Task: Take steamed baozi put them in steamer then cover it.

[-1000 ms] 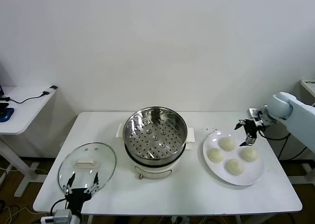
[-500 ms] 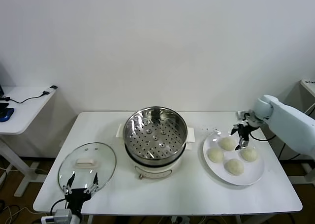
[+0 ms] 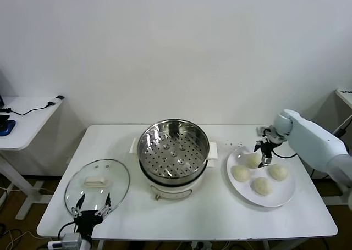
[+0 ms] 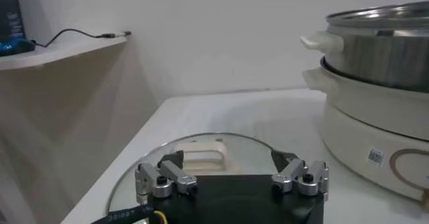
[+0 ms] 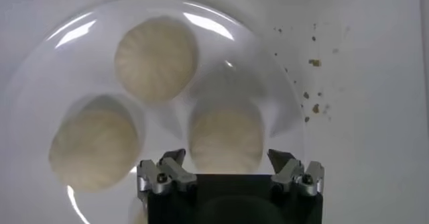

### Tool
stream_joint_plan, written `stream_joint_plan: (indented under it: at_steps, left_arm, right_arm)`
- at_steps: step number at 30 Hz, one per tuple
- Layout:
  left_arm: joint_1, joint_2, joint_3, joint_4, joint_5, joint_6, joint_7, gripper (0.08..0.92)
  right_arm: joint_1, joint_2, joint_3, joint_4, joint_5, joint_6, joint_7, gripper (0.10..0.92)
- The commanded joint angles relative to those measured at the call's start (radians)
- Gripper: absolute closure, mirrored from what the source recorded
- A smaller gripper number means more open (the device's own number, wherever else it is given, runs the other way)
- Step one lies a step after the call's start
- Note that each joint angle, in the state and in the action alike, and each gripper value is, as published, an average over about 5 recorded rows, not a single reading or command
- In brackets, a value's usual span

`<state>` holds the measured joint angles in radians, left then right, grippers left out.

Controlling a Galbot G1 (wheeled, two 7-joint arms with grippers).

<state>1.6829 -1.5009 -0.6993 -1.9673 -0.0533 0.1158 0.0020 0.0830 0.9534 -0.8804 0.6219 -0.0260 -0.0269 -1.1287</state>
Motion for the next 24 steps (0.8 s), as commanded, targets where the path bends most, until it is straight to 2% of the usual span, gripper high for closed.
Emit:
stream_joint_plan:
  at_steps: [1, 5, 13, 20, 24]
  left_arm:
    - [0.001, 0.001, 0.001, 0.000, 0.003, 0.002, 0.000, 0.177]
    - [0.004, 0.000, 0.000, -0.006, 0.006, 0.005, 0.000, 0.177]
    - [0.015, 0.001, 0.002, -0.024, 0.007, 0.007, 0.000, 0.177]
    - [0.019, 0.004, 0.005, -0.033, 0.007, 0.005, 0.000, 0.177]
    - [0.017, 0.001, 0.005, -0.035, 0.007, 0.007, 0.000, 0.177]
  right_arm:
    - [-0.008, 0.025, 0.013, -0.030, -0.014, 0.005, 0.000, 0.344]
    - [0.012, 0.007, -0.012, 0.004, -0.006, 0.003, -0.016, 0.400]
    - [0.309, -0.050, -0.225, 0.175, 0.162, 0.000, -0.049, 0.406]
    - [0.782, -0.003, -0.576, 0.506, 0.404, 0.077, -0.072, 0.406]
    - [0.908, 0.076, -0.647, 0.704, 0.451, 0.155, -0.060, 0.406]
